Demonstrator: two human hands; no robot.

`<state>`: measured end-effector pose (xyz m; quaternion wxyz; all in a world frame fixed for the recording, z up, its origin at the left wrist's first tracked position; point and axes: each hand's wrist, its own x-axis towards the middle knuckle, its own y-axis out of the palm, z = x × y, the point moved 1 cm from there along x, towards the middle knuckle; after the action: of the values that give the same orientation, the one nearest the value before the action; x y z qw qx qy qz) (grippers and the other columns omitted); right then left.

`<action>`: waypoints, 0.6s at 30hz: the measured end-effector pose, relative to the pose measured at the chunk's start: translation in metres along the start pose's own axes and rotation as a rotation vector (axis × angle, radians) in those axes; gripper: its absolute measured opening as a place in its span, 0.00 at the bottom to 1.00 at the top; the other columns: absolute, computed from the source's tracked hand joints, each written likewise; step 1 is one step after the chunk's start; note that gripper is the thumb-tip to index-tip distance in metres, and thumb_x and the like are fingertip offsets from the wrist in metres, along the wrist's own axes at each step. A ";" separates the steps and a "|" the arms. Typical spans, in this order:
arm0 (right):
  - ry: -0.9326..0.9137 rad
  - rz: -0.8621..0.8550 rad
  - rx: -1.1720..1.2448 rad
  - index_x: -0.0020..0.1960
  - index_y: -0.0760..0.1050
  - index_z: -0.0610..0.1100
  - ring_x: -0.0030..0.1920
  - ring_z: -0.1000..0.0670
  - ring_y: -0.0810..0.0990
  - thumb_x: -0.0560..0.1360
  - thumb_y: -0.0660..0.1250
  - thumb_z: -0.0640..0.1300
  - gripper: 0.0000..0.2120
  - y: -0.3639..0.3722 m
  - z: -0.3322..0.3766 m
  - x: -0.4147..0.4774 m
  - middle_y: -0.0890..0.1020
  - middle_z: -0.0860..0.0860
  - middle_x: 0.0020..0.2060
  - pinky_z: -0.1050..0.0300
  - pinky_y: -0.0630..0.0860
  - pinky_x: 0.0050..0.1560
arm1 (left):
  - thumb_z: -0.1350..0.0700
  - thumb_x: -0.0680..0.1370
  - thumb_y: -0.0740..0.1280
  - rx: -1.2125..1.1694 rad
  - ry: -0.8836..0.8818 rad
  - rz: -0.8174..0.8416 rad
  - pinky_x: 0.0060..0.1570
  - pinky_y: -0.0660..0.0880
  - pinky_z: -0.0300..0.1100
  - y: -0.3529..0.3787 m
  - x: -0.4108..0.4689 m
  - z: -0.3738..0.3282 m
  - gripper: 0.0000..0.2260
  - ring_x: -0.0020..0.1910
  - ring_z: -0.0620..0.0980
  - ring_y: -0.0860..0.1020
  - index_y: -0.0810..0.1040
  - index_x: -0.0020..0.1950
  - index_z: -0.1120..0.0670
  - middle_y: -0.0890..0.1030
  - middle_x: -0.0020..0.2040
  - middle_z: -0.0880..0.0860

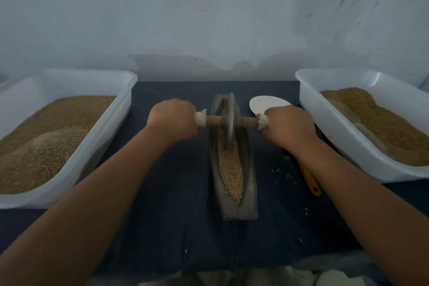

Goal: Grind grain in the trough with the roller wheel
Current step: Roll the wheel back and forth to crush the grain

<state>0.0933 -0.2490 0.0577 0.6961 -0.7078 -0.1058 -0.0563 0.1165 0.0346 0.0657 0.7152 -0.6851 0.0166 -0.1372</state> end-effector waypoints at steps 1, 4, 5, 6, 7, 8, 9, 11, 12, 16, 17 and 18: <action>-0.017 0.024 0.014 0.41 0.76 0.50 0.40 0.46 0.81 0.80 0.58 0.62 0.19 -0.001 -0.002 -0.009 0.81 0.52 0.38 0.48 0.81 0.46 | 0.44 0.74 0.68 -0.005 0.015 0.006 0.35 0.72 0.44 0.000 -0.010 0.000 0.11 0.34 0.51 0.76 0.75 0.36 0.48 0.77 0.35 0.47; -0.136 -0.097 -0.009 0.34 0.69 0.54 0.28 0.53 0.73 0.70 0.55 0.65 0.17 -0.006 -0.009 -0.058 0.73 0.57 0.27 0.54 0.75 0.31 | 0.41 0.73 0.66 0.009 0.101 -0.019 0.30 0.66 0.41 0.007 -0.060 0.005 0.13 0.30 0.47 0.73 0.72 0.34 0.47 0.74 0.31 0.45; -0.176 -0.133 0.018 0.32 0.66 0.55 0.26 0.54 0.69 0.67 0.55 0.66 0.15 -0.008 -0.010 -0.074 0.68 0.58 0.25 0.56 0.72 0.27 | 0.40 0.72 0.65 0.014 0.130 -0.056 0.27 0.63 0.40 0.009 -0.077 0.006 0.13 0.28 0.45 0.72 0.70 0.33 0.46 0.73 0.29 0.44; -0.207 -0.142 0.050 0.32 0.64 0.56 0.25 0.55 0.67 0.65 0.55 0.65 0.14 -0.008 -0.012 -0.084 0.65 0.59 0.24 0.56 0.70 0.26 | 0.39 0.70 0.65 0.019 0.156 -0.103 0.26 0.59 0.38 0.010 -0.088 0.008 0.14 0.25 0.44 0.69 0.68 0.32 0.46 0.71 0.27 0.44; -0.215 -0.126 0.060 0.32 0.64 0.57 0.25 0.56 0.67 0.65 0.55 0.65 0.13 -0.007 -0.014 -0.086 0.65 0.59 0.24 0.56 0.70 0.26 | 0.39 0.69 0.65 0.025 0.170 -0.138 0.25 0.57 0.37 0.011 -0.090 0.009 0.14 0.24 0.44 0.68 0.67 0.31 0.46 0.69 0.26 0.44; -0.201 -0.100 0.044 0.32 0.65 0.56 0.26 0.56 0.69 0.65 0.55 0.66 0.14 -0.004 -0.014 -0.083 0.67 0.58 0.25 0.55 0.71 0.28 | 0.39 0.69 0.64 0.029 0.167 -0.141 0.26 0.57 0.37 0.012 -0.086 0.010 0.14 0.24 0.44 0.68 0.67 0.31 0.46 0.69 0.26 0.44; -0.173 -0.090 0.013 0.33 0.67 0.55 0.27 0.54 0.71 0.66 0.54 0.66 0.16 -0.002 -0.013 -0.073 0.70 0.57 0.25 0.55 0.72 0.29 | 0.39 0.70 0.64 0.019 0.145 -0.115 0.26 0.58 0.37 0.013 -0.077 0.009 0.14 0.25 0.45 0.69 0.68 0.31 0.46 0.71 0.26 0.44; -0.111 -0.130 -0.037 0.35 0.70 0.53 0.29 0.52 0.73 0.72 0.55 0.66 0.19 0.003 -0.009 -0.044 0.73 0.56 0.27 0.54 0.73 0.31 | 0.41 0.71 0.64 -0.015 0.076 -0.054 0.27 0.63 0.39 0.016 -0.048 0.007 0.13 0.28 0.46 0.73 0.72 0.32 0.47 0.74 0.29 0.45; -0.089 -0.149 -0.050 0.36 0.70 0.52 0.30 0.51 0.73 0.75 0.56 0.65 0.19 0.005 -0.006 -0.029 0.73 0.55 0.28 0.54 0.72 0.32 | 0.42 0.72 0.65 -0.023 0.046 -0.042 0.28 0.66 0.40 0.016 -0.030 0.007 0.13 0.29 0.47 0.74 0.74 0.33 0.48 0.76 0.30 0.45; -0.112 -0.242 -0.023 0.33 0.65 0.49 0.27 0.51 0.65 0.77 0.66 0.53 0.17 0.000 0.005 0.005 0.69 0.53 0.27 0.57 0.63 0.30 | 0.41 0.71 0.65 -0.083 -0.022 -0.015 0.32 0.71 0.42 0.015 0.005 0.008 0.13 0.32 0.49 0.76 0.75 0.34 0.49 0.78 0.34 0.47; -0.118 -0.241 -0.021 0.33 0.64 0.49 0.27 0.52 0.64 0.75 0.68 0.51 0.17 -0.005 0.006 0.003 0.68 0.53 0.27 0.57 0.62 0.29 | 0.41 0.71 0.64 -0.097 -0.030 -0.005 0.33 0.73 0.43 0.015 -0.001 0.007 0.13 0.33 0.49 0.76 0.75 0.34 0.48 0.78 0.34 0.47; -0.130 -0.224 -0.023 0.33 0.66 0.48 0.27 0.51 0.65 0.74 0.70 0.50 0.16 -0.011 0.006 -0.003 0.69 0.53 0.27 0.57 0.65 0.29 | 0.41 0.72 0.65 -0.108 -0.035 0.009 0.34 0.73 0.43 0.015 -0.010 0.006 0.13 0.33 0.50 0.77 0.75 0.35 0.48 0.79 0.35 0.48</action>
<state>0.0877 -0.2432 0.0672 0.6690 -0.7016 -0.2284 -0.0890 0.1104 0.0431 0.0492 0.6778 -0.7251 0.0145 -0.1210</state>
